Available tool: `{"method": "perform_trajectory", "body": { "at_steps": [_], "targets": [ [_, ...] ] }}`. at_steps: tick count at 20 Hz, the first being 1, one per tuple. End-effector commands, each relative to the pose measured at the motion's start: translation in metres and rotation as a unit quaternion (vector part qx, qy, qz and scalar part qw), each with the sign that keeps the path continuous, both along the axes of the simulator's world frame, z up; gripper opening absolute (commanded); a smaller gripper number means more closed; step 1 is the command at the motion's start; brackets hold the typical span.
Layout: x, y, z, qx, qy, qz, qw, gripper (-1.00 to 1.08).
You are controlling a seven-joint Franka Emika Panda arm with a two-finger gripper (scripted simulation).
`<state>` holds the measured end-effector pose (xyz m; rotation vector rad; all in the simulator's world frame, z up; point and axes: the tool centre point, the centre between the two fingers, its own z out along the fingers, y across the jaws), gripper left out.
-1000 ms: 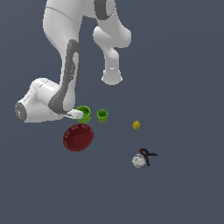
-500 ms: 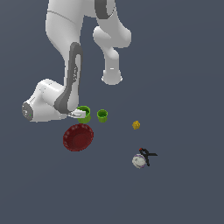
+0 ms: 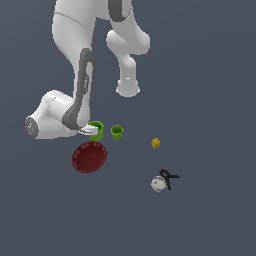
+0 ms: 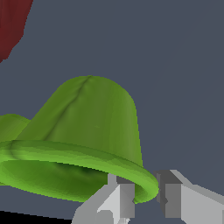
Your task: Pick up a designated object from a clutter of objects.
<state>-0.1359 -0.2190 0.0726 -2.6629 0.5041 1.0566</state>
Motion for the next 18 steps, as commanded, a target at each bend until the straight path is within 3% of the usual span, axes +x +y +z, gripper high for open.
{"method": "perform_trajectory", "body": {
  "at_steps": [1, 9, 18],
  "targets": [
    [0.0, 0.0, 0.0, 0.0, 0.0, 0.0, 1.0, -1.0],
    [0.005, 0.015, 0.017, 0.0, 0.0, 0.0, 1.0, -1.0],
    [0.025, 0.073, 0.083, 0.0, 0.001, 0.001, 1.0, -1.0]
  ]
}}
